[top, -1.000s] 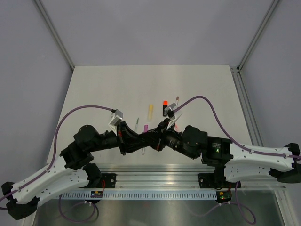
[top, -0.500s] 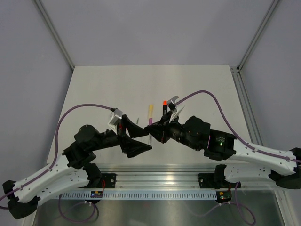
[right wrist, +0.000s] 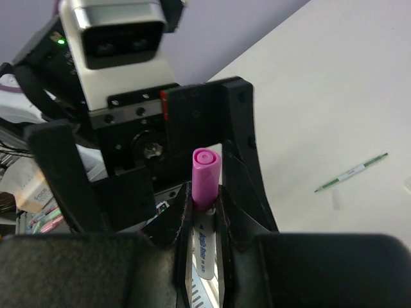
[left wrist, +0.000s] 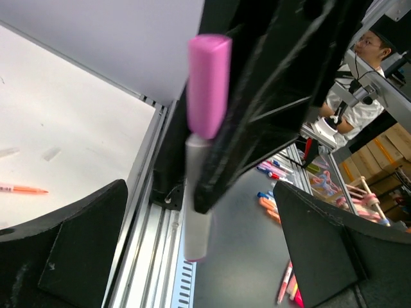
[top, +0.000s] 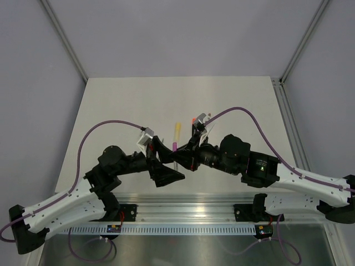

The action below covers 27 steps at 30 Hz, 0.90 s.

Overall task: Insert the pens into the pen caps
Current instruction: Press the pen cap onto the pen.

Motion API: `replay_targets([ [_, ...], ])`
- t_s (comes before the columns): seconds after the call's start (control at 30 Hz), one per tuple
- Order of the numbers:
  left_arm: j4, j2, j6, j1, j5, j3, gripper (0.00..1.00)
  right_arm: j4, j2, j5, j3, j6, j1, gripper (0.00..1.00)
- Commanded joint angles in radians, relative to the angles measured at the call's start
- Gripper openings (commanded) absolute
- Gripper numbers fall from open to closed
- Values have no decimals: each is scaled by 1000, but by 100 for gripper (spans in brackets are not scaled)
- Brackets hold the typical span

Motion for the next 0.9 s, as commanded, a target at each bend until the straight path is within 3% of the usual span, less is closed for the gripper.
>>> replay_targets([
  [0.0,131,22,-33,-4,61,-4,99,74,-19,-93,49,-33,-17,0],
  [0.13,177,31,-63,-3,92,-15,97,94,-35,-142,39,-36,-22,0],
  [0.23,206,34,-86,-4,124,-24,90,114,-47,-190,30,-41,-28,0],
  [0.27,215,34,-95,-6,135,-35,82,122,-48,-199,29,-41,-30,0],
  [0.37,243,25,-117,-6,147,-47,73,122,-53,-211,32,-45,-36,0],
  [0.4,244,20,-120,-8,150,-52,62,122,-52,-214,32,-44,-37,0],
  [0.47,243,5,-126,-9,147,-58,54,125,-50,-225,29,-41,-43,0],
  [0.73,231,-30,-135,-11,141,-58,34,162,-22,-303,10,-19,-66,0],
  [0.87,220,-41,-131,-11,130,-56,30,173,-15,-322,-1,-10,-85,0],
])
